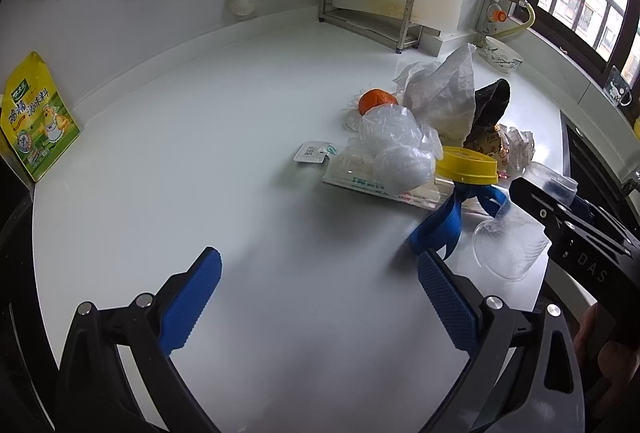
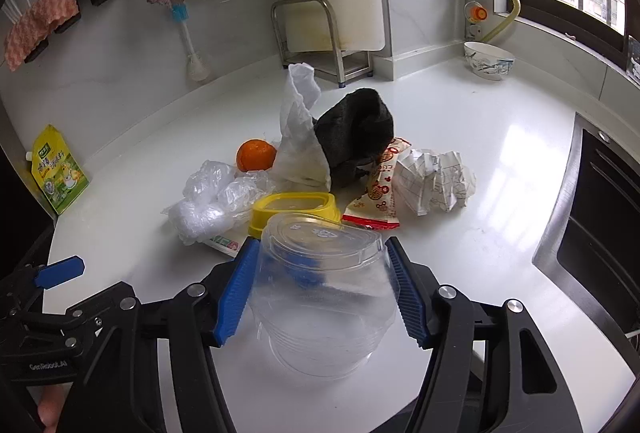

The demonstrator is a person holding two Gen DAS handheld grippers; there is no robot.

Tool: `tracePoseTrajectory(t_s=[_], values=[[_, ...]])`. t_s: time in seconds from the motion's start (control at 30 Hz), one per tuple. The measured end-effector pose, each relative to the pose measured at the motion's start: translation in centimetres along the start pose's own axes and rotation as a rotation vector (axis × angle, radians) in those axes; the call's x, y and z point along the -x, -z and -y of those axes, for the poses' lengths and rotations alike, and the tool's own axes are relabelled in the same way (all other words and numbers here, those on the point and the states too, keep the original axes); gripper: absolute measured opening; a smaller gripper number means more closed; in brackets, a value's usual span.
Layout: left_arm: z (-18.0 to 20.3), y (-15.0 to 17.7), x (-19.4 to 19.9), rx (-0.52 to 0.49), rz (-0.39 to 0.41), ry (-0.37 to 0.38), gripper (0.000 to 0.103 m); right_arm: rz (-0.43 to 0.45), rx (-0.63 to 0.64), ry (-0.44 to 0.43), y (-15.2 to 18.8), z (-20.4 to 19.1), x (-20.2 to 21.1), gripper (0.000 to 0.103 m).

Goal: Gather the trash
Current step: 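Lift the cup with the right tool while the left tool grasps the plastic bag, then carry cup and bag over the bin and open both tools to drop them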

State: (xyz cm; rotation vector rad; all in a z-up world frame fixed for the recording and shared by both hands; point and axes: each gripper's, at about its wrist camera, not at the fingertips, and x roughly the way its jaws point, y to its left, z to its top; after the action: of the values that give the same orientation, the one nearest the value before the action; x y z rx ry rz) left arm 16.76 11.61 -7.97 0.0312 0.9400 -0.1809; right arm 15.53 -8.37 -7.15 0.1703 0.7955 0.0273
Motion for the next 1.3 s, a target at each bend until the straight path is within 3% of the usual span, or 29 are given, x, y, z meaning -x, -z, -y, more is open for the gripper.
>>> tracePoseTrajectory(t_s=[0.5,0.73,0.8,0.97,1.07,1.3], values=[[3.0,-5.5,-4.0,0.015,0.039,0.026,0.097,0.009,-0.081,0.096,1.7,4.4,4.0,0.062],[3.8,-6.8,-6.9,0.017,-0.021,0.040,0.095,0.008,-0.102,0.115,2.3,5.1,4.6,0.062],[3.5,-6.6,-7.2,0.029,-0.027,0.052,0.086,0.009,-0.104,0.118,2.3,5.2,4.7,0.062],[3.7,-5.8,-7.6,0.009,-0.070,0.075,0.041,0.004,-0.113,0.119,2.6,5.4,4.8,0.062],[3.9,-5.5,-6.9,-0.012,-0.054,0.062,0.032,0.002,-0.115,0.113,2.7,5.3,5.0,0.062],[2.9,-6.0,-4.3,0.002,-0.014,0.054,0.028,0.000,-0.106,0.099,3.0,5.3,5.8,0.062]])
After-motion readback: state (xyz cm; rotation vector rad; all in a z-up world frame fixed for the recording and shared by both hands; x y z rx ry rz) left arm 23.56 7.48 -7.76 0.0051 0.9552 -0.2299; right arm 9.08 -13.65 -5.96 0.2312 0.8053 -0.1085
